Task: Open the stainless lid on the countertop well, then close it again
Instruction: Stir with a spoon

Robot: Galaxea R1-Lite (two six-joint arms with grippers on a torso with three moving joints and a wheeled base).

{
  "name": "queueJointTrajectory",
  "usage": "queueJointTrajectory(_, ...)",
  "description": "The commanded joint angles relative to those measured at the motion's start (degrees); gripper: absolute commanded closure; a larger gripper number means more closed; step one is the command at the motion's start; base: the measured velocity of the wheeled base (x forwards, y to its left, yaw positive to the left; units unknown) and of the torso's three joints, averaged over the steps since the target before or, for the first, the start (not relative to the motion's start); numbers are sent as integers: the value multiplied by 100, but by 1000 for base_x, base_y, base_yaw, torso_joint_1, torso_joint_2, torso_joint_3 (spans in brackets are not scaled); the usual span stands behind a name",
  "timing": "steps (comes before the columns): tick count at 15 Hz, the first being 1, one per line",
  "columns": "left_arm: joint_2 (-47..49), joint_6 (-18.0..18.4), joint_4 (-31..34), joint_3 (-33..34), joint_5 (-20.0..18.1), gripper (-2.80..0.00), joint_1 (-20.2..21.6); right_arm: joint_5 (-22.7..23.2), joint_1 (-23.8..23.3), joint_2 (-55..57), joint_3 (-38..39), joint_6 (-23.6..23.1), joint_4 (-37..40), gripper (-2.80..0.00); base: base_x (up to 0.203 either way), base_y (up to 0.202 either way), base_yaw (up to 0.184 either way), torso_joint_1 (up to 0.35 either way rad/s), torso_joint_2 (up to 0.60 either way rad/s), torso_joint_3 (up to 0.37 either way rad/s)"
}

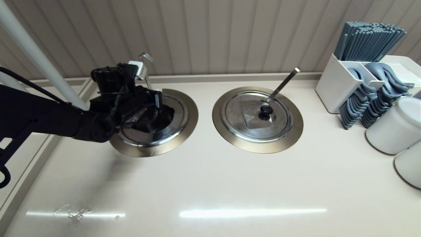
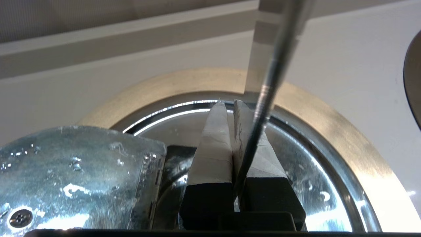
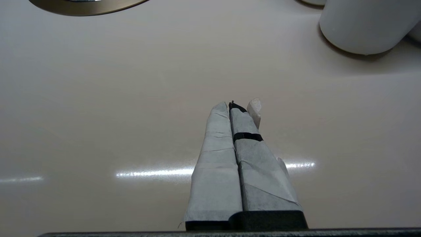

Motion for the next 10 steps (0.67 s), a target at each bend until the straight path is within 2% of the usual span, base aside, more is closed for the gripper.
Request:
queueJointTrajectory(1,200,-1,-336,32,176,0,-142,-2,2,-2,0,1,3,0,0,0,0,0,0,0)
queueJointTrajectory(5,-10,-94,-300,182,181,0,-331,-2,2,-2,0,1,3,0,0,0,0,0,0,0)
queueJointTrajectory(7,-278,-524,273,207,-52,0,-395,-1,2,-2,0,1,3,0,0,0,0,0,0,0)
queueJointTrajectory(10,-483,-506,668,208,-158,0,-362,-2,2,-2,0,1,3,0,0,0,0,0,0,0)
